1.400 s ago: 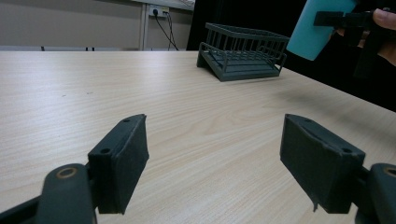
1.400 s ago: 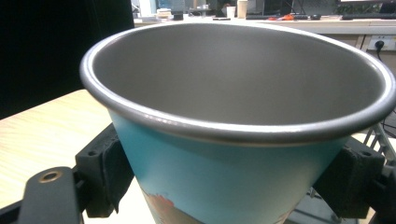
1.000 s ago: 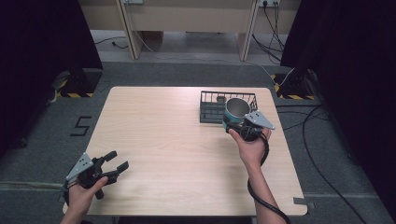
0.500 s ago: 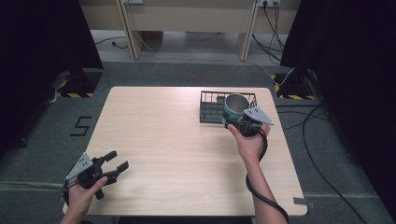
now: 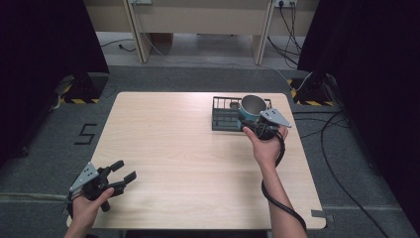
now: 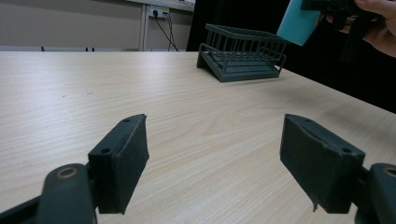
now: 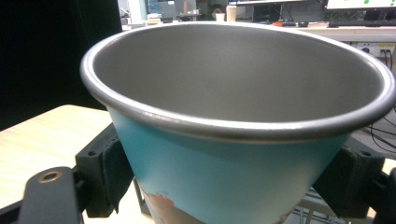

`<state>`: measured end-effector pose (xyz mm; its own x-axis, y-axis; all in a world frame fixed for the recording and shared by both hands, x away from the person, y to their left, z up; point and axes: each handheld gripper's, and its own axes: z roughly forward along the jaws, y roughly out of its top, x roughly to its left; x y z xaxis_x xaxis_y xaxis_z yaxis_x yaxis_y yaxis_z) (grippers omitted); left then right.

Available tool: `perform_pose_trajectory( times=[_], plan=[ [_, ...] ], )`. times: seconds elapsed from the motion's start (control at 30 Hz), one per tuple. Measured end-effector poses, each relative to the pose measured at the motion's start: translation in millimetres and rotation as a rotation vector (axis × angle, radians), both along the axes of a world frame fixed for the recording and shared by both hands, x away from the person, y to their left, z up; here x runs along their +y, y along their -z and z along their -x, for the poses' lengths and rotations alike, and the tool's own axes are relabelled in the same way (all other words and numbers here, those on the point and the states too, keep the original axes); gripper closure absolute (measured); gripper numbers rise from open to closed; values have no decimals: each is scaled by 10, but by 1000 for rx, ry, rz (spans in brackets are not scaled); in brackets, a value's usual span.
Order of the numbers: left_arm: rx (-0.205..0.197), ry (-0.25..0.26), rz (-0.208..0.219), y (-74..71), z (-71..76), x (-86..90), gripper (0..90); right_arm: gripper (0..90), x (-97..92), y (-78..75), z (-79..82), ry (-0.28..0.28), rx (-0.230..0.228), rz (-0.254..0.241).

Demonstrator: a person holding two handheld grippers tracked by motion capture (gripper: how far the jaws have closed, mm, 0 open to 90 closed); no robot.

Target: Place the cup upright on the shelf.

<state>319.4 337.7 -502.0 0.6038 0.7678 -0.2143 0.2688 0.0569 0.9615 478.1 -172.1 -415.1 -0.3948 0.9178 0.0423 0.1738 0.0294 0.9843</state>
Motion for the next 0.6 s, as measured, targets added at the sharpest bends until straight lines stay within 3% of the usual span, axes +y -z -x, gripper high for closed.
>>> perform_pose_trajectory(
  times=[0.6],
  plan=[
    [0,1,1,-1,3,2,230,177,-28,-65,-133,19,5,-5]
  ],
)
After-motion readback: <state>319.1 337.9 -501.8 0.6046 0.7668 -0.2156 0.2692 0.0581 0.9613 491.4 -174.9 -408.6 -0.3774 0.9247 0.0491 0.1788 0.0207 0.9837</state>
